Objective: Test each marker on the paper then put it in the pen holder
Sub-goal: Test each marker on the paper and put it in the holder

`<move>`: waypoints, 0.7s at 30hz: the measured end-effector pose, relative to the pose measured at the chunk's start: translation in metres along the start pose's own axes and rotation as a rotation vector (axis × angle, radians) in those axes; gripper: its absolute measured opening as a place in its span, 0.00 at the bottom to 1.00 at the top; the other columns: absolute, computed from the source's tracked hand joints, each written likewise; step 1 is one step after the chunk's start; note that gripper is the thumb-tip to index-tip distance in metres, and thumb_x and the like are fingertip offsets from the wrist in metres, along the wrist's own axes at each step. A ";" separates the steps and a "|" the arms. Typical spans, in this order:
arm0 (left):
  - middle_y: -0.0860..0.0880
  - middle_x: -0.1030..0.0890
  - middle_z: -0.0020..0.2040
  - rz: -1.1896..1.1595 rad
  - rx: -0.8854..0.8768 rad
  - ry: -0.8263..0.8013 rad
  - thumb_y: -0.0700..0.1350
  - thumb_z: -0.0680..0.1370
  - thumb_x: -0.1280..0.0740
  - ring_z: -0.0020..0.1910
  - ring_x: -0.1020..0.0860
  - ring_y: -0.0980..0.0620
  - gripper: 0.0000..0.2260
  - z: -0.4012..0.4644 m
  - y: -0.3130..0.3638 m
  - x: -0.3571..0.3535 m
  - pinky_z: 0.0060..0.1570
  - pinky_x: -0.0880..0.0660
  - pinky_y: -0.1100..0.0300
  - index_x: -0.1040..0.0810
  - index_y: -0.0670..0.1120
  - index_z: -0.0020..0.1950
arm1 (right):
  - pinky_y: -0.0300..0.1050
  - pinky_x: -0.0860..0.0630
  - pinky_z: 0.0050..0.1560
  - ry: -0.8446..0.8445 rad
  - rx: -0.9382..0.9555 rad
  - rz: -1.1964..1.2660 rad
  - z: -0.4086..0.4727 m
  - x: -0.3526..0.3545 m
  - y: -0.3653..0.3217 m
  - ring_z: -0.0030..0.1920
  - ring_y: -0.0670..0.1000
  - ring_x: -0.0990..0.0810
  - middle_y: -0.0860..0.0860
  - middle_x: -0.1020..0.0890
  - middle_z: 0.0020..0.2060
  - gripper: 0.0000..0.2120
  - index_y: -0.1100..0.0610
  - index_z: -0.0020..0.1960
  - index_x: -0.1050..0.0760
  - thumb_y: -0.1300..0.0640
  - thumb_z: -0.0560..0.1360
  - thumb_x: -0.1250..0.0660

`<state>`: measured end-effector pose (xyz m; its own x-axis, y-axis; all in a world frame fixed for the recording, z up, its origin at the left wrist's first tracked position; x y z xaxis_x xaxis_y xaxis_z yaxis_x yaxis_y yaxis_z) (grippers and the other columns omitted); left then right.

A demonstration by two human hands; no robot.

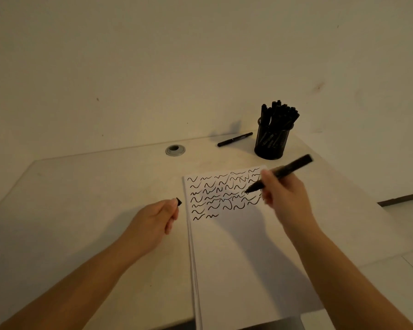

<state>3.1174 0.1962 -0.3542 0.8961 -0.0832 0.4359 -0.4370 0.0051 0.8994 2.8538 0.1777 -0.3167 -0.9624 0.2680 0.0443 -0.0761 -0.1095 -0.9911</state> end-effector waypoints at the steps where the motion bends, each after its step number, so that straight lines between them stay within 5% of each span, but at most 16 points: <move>1: 0.53 0.29 0.24 0.061 -0.068 0.034 0.47 0.81 0.46 0.26 0.32 0.57 0.16 0.003 0.005 -0.001 0.30 0.35 0.65 0.28 0.47 0.34 | 0.32 0.32 0.25 -0.078 0.020 -0.055 -0.003 -0.016 0.001 0.23 0.42 0.27 0.48 0.23 0.23 0.07 0.56 0.39 0.26 0.56 0.74 0.34; 6: 0.58 0.19 0.34 0.040 -0.236 0.059 0.43 0.80 0.43 0.34 0.24 0.62 0.13 0.007 0.019 -0.023 0.35 0.32 0.74 0.25 0.48 0.38 | 0.28 0.32 0.26 -0.168 -0.019 -0.121 -0.010 -0.036 0.027 0.26 0.41 0.23 0.48 0.18 0.26 0.06 0.54 0.37 0.23 0.58 0.72 0.33; 15: 0.59 0.19 0.35 0.043 -0.284 0.001 0.58 0.75 0.45 0.36 0.23 0.59 0.14 0.005 0.012 -0.025 0.41 0.27 0.67 0.25 0.55 0.35 | 0.30 0.31 0.28 -0.251 0.037 -0.311 -0.017 -0.048 0.037 0.27 0.41 0.25 0.46 0.20 0.26 0.08 0.50 0.33 0.26 0.53 0.71 0.33; 21: 0.48 0.20 0.35 0.080 -0.282 -0.007 0.62 0.73 0.47 0.36 0.23 0.49 0.16 0.004 0.012 -0.027 0.43 0.24 0.48 0.25 0.55 0.38 | 0.37 0.34 0.27 -0.207 0.044 -0.409 -0.014 -0.042 0.040 0.25 0.43 0.29 0.49 0.23 0.25 0.07 0.52 0.34 0.27 0.53 0.71 0.34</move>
<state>3.0880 0.1947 -0.3556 0.8587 -0.0778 0.5066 -0.4669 0.2887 0.8358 2.8947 0.1756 -0.3601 -0.8824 0.1014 0.4595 -0.4674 -0.0762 -0.8808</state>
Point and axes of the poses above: each hand's wrist, its own z-axis towards the middle knuckle, its own x-axis out of the back of the hand, y = z × x, the point moved 10 cm from there along z, towards the middle knuckle
